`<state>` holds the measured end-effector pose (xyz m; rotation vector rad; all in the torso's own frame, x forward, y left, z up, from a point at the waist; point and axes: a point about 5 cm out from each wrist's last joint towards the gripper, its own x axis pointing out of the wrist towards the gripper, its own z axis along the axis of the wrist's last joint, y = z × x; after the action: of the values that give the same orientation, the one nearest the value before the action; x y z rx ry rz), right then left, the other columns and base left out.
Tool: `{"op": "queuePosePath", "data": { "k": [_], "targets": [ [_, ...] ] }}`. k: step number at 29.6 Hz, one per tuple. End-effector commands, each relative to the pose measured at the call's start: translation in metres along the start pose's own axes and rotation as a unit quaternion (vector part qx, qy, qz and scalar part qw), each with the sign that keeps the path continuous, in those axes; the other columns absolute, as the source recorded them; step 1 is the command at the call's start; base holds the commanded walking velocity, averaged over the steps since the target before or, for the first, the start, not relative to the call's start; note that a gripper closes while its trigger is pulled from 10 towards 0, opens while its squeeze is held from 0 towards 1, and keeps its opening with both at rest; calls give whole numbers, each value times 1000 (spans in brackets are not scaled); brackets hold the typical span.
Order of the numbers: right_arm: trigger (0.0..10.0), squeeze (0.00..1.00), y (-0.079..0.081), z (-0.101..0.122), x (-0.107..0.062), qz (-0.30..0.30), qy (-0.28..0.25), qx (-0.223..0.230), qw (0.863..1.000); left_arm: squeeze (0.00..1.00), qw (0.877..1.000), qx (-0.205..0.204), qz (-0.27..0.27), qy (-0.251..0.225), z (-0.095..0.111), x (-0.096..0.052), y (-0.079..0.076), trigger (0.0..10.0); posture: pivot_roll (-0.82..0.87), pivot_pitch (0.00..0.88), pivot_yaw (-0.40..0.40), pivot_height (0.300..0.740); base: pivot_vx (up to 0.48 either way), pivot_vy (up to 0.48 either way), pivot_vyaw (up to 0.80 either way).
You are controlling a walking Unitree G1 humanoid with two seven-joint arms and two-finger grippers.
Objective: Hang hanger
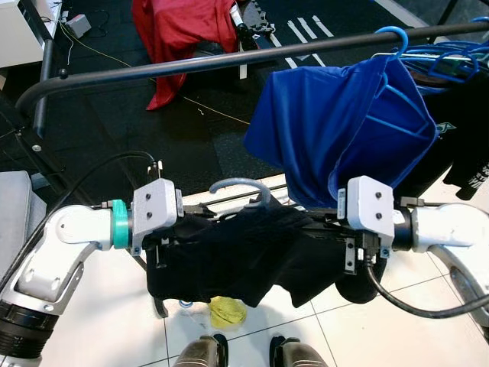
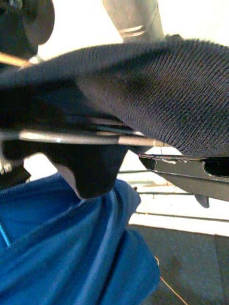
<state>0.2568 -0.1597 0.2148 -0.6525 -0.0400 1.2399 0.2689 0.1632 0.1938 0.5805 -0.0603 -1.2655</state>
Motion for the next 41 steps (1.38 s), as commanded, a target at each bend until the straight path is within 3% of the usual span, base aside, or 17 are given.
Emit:
{"op": "queuePosePath", "data": {
  "k": [1,2,3,7,12,13,14,15,28,30,33,35,36,37,39,40,41],
  "targets": [
    [10000,0,-1,0,-2,-4,2,-7,1000,0,1000,10,-27,-4,3,1,-5,0,-78,78,75,740,0,0,0],
    [10000,0,-4,-1,-2,-13,3,-4,1000,0,999,13,-31,-6,4,1,-5,0,-80,80,75,740,0,0,0],
    [10000,1000,-7,1,-3,-25,-5,2,1000,0,999,14,-32,-11,7,2,-4,0,-80,82,74,740,0,0,0],
    [10000,1000,-10,4,-3,-35,-22,12,999,0,999,12,-30,-22,10,5,-4,0,-79,84,74,740,0,0,0],
    [10000,1000,-25,11,-4,-95,-36,-25,995,0,999,4,-30,-32,11,7,-7,0,-81,85,74,740,0,0,0],
    [10000,522,-29,13,-5,-103,-41,-30,993,0,999,1,-27,-33,11,8,-7,0,-81,84,73,740,0,0,0],
    [10000,522,-31,15,-6,-107,-44,-32,993,0,999,0,-26,-35,11,8,-7,0,-81,84,73,740,0,0,0],
    [10000,0,-33,16,-7,-111,-49,-31,992,0,999,-6,-23,-38,11,8,-7,0,-83,84,73,740,0,0,0],
    [10000,0,-33,11,-1,-161,-67,-10,985,0,998,-26,17,-49,11,11,-4,0,-77,81,74,740,0,0,0],
    [10000,0,-27,-7,6,-204,-65,27,976,0,996,-24,61,-55,13,14,7,0,-77,78,75,740,0,0,0],
    [10000,0,-25,-11,7,-210,-62,33,975,0,996,-24,67,-57,13,14,9,0,-77,78,75,740,0,0,0],
    [10000,0,-23,-25,8,-264,-69,78,959,0,992,-30,101,-64,16,16,17,0,-80,74,79,740,0,0,0],
    [10000,0,-23,-25,8,-264,-69,78,959,0,992,-30,101,-64,16,16,17,0,-80,74,79,740,0,0,0],
    [10000,0,-22,-33,9,-301,-72,106,945,0,989,-34,125,-72,18,16,23,0,-81,72,83,740,0,0,0],
    [10000,0,-22,-33,9,-301,-72,106,945,0,989,-34,125,-72,18,16,23,0,-81,72,83,740,0,0,0],
    [10000,0,-20,-46,9,-352,-84,158,919,0,984,-45,151,-86,23,16,30,0,-82,72,84,740,0,0,0],
    [10000,0,-20,-46,9,-352,-84,158,919,0,984,-45,151,-86,23,16,30,0,-82,72,84,740,0,0,0]
  ]
}}
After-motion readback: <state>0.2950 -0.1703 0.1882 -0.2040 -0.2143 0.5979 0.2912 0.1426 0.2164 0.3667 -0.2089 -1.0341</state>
